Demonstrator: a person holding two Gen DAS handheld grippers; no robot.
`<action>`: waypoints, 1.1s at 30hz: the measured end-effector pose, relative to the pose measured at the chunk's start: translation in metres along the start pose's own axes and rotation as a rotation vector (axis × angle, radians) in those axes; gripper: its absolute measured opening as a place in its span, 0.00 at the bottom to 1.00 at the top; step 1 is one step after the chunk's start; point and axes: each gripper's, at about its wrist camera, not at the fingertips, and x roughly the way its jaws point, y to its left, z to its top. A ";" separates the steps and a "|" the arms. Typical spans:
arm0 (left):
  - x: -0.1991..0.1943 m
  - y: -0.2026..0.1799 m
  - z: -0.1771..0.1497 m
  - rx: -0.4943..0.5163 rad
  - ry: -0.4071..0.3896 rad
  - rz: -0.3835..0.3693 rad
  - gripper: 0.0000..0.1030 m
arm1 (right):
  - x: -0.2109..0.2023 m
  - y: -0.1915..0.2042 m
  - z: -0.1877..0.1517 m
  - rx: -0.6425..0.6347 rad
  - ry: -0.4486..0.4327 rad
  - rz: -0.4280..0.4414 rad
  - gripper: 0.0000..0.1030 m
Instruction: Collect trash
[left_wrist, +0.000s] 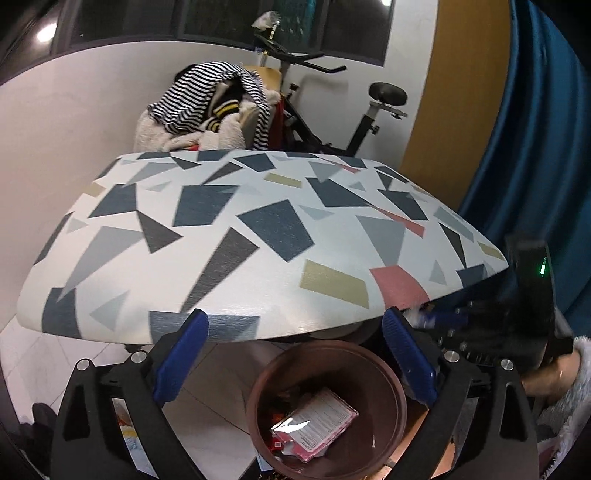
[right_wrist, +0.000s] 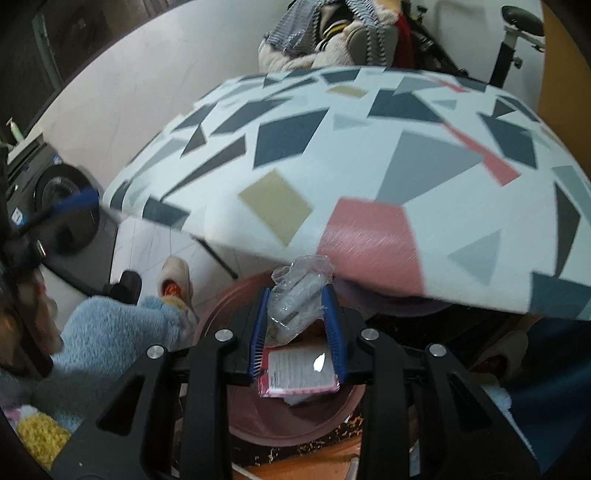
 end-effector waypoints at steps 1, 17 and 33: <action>-0.002 0.001 -0.001 -0.003 -0.003 0.005 0.90 | 0.008 0.006 -0.005 -0.013 0.029 0.010 0.31; -0.007 0.012 -0.004 -0.026 -0.009 0.094 0.92 | 0.031 0.036 -0.020 -0.079 0.067 0.007 0.65; -0.041 -0.014 0.073 0.056 -0.153 0.159 0.94 | -0.080 0.015 0.056 -0.068 -0.237 -0.165 0.94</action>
